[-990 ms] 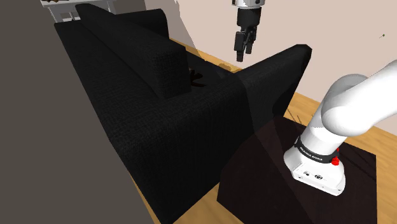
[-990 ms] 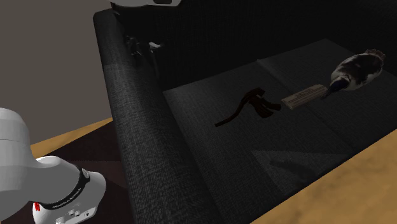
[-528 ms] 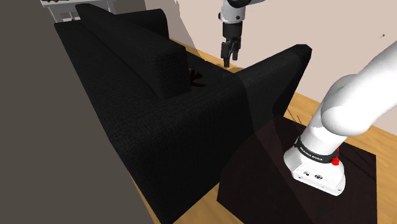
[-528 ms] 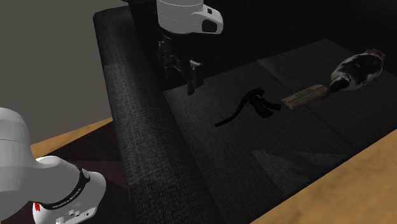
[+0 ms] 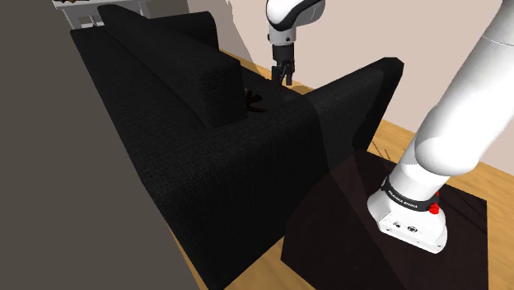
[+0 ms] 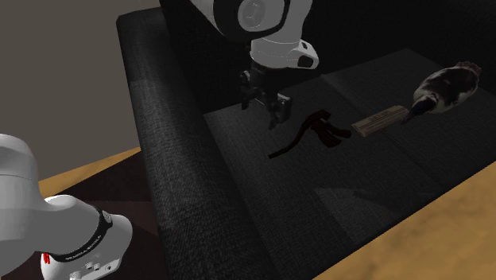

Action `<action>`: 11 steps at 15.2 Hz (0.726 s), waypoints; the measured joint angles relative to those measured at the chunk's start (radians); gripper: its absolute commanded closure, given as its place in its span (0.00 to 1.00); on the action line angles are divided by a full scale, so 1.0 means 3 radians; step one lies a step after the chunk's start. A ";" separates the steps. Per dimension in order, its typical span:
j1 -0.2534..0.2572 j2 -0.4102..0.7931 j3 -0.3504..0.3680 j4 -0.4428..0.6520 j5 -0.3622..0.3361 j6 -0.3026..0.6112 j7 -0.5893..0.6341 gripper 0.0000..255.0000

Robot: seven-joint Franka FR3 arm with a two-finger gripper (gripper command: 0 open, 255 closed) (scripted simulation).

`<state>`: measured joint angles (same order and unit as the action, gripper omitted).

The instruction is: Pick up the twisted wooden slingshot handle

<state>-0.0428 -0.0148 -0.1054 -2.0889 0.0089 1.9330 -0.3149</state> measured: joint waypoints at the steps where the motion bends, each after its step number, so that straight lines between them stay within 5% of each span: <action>1: -0.0008 0.0132 -0.0009 0.0079 0.0015 0.0036 -0.0038 0.00; 11: -0.0140 0.1514 -0.0019 0.1242 0.0172 0.0093 -0.0357 0.00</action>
<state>-0.0849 0.4392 -0.1110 -1.7162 0.0604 1.9610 -0.4221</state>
